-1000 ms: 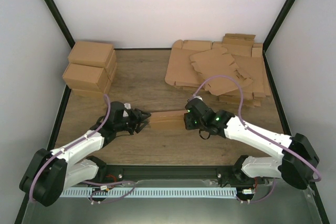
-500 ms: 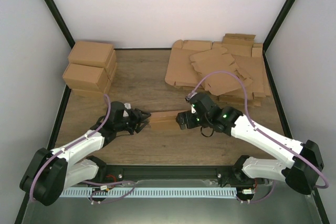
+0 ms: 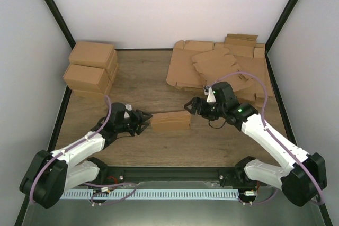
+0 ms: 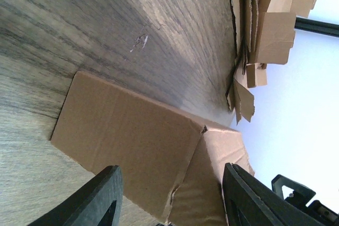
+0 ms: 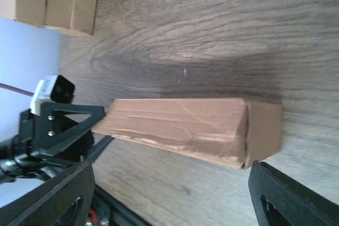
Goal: Fold the paper box
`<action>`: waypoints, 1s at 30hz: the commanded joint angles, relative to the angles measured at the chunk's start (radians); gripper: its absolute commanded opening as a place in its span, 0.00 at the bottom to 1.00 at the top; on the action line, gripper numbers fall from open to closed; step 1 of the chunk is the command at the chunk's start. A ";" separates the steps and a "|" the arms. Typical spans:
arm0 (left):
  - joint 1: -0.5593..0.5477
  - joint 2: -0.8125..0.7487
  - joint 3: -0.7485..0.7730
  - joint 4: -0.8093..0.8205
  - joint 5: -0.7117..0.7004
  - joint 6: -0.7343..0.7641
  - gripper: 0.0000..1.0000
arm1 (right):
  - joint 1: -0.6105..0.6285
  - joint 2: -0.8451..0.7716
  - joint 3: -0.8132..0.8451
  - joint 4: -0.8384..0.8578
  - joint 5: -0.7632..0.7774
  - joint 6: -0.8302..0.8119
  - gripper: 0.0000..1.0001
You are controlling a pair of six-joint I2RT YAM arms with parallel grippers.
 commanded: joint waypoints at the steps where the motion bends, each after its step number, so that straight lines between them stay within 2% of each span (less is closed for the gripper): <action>1: -0.002 -0.034 0.012 -0.021 -0.005 -0.013 0.57 | -0.058 -0.012 -0.042 0.109 -0.170 0.141 0.83; 6: -0.002 -0.075 0.011 -0.018 0.008 -0.036 0.59 | -0.123 0.022 -0.066 0.076 -0.181 0.171 0.82; 10: -0.002 -0.076 0.010 -0.004 0.014 -0.040 0.60 | -0.135 0.034 -0.126 0.152 -0.252 0.194 0.80; 15: -0.007 -0.023 -0.002 0.047 0.049 -0.045 0.53 | -0.135 0.068 -0.164 0.212 -0.267 0.218 0.72; 22: -0.011 -0.006 -0.004 0.065 0.053 -0.048 0.48 | -0.136 0.109 -0.191 0.270 -0.278 0.246 0.64; 26: -0.011 -0.002 -0.003 0.061 0.049 -0.048 0.43 | -0.136 0.136 -0.193 0.276 -0.278 0.257 0.57; 30: -0.011 0.008 -0.003 0.059 0.047 -0.044 0.43 | -0.135 0.156 -0.199 0.266 -0.260 0.256 0.51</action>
